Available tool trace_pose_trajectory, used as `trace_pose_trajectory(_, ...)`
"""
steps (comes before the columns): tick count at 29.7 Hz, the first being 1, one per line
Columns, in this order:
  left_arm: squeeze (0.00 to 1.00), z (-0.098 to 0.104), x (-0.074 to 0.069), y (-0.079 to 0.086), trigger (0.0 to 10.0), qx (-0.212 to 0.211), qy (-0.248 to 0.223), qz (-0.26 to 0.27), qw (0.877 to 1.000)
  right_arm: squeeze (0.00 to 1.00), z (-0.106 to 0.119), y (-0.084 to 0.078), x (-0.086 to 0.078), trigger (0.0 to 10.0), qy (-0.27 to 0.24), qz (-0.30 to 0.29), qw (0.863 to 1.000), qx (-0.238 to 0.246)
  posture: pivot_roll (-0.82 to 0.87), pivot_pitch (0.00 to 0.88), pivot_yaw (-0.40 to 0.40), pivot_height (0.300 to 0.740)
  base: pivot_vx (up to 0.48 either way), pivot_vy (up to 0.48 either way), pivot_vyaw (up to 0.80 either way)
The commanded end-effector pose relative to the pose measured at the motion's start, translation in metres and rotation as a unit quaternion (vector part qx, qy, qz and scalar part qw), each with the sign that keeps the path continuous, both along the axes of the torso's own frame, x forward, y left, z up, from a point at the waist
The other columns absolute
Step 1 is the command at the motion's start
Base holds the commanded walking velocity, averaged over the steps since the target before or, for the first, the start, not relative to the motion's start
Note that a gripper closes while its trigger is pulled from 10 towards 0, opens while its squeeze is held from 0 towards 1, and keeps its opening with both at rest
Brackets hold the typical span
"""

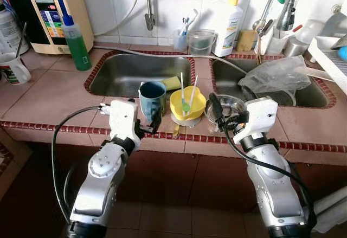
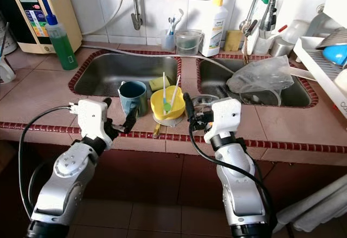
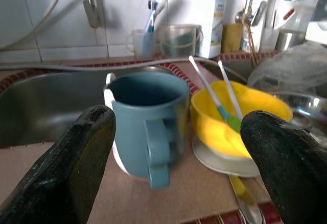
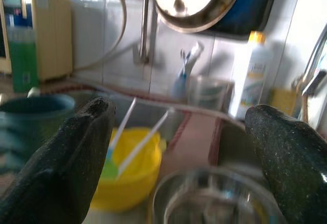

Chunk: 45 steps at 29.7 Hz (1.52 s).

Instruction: Kitchen organization

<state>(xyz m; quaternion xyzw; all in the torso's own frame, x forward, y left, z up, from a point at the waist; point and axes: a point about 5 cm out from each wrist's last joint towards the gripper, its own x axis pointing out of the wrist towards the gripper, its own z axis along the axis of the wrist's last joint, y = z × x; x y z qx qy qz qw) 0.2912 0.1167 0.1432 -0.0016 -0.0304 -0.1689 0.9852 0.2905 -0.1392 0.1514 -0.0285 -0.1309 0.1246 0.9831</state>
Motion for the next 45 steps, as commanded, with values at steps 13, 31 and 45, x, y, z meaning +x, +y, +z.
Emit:
trace_pose_trajectory(13, 0.0, -0.017, 0.007, -0.004, 10.0, 0.008, 0.047, 0.038, 0.998, 0.0, -0.011, 0.013, -0.011, 10.0, 0.032, 0.066, 0.997, -0.007, -0.1, 0.034, 0.024, 0.74, 0.0, 0.0, 0.0)
trace_pose_trajectory(31, 0.0, -0.015, 0.018, -0.012, 10.0, -0.004, 0.061, 0.072, 0.996, 0.0, -0.007, 0.029, -0.033, 10.0, 0.048, 0.153, 0.987, -0.025, -0.13, 0.058, 0.031, 0.74, 0.0, 0.0, 0.0)
trace_pose_trajectory(45, 0.0, -0.017, 0.019, -0.022, 10.0, 0.01, 0.07, 0.092, 0.993, 0.0, -0.005, 0.034, -0.043, 10.0, 0.06, 0.181, 0.982, -0.014, -0.14, 0.067, 0.035, 0.74, 0.0, 0.0, 0.0)
